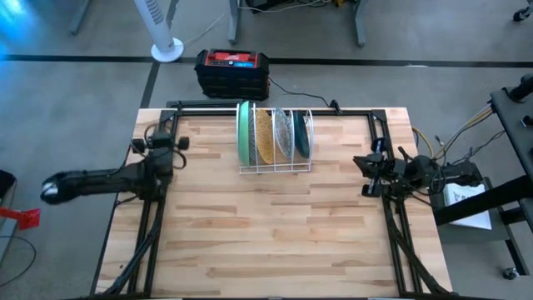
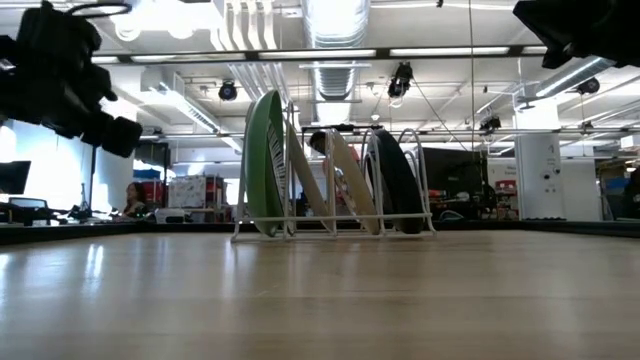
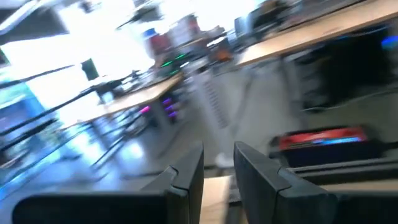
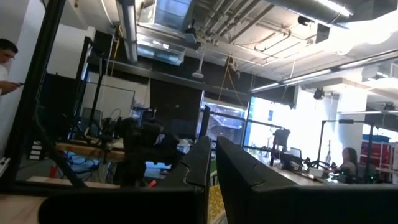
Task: Sort dishes
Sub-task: Return to Home Position
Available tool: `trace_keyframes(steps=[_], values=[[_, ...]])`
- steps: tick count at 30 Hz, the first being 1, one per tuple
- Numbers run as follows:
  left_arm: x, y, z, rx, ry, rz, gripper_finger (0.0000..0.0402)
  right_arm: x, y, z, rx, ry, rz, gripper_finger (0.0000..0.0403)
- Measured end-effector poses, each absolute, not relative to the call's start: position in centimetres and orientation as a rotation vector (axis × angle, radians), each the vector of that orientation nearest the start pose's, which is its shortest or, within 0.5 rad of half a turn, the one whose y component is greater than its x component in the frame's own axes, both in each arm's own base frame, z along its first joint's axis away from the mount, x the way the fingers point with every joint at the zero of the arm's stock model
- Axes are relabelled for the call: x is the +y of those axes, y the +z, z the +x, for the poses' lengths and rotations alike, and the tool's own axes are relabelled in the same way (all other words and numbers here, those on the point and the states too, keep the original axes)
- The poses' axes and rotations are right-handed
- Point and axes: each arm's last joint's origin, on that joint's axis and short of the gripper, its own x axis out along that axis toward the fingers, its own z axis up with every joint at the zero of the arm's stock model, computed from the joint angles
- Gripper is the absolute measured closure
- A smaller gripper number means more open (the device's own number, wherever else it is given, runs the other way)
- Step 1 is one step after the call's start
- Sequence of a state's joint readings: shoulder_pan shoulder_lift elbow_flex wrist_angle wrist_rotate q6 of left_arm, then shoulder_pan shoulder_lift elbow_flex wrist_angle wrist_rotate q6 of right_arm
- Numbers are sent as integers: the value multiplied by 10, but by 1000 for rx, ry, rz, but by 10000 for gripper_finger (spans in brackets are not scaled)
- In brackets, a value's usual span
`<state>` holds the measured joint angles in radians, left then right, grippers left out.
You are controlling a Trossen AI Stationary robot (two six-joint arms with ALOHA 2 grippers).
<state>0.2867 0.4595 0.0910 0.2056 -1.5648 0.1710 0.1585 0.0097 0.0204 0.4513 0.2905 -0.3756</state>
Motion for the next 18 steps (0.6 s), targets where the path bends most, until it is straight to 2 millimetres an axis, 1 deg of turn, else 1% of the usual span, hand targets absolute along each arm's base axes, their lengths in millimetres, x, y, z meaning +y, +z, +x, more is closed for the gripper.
trace_keyframes(steps=[2, 4, 8, 10, 13, 18], values=[[66, 176, 82, 334, 1898, 222, 325, 5, 211, 86, -419, -212, -266, 385], [76, 175, 77, 357, 1896, 208, 325, 5, 211, 86, -419, -213, -266, 385], [96, 173, 68, 368, 1747, 158, 325, 5, 211, 86, -410, -221, -266, 385], [104, 172, 61, 357, 1735, 120, 325, 5, 211, 86, -407, -236, -261, 385], [114, 173, 51, 347, 1710, 110, 325, 5, 210, 86, -405, -240, -261, 385], [124, 172, 41, 299, 1634, 57, 325, 3, 210, 86, -389, -277, -254, 385]])
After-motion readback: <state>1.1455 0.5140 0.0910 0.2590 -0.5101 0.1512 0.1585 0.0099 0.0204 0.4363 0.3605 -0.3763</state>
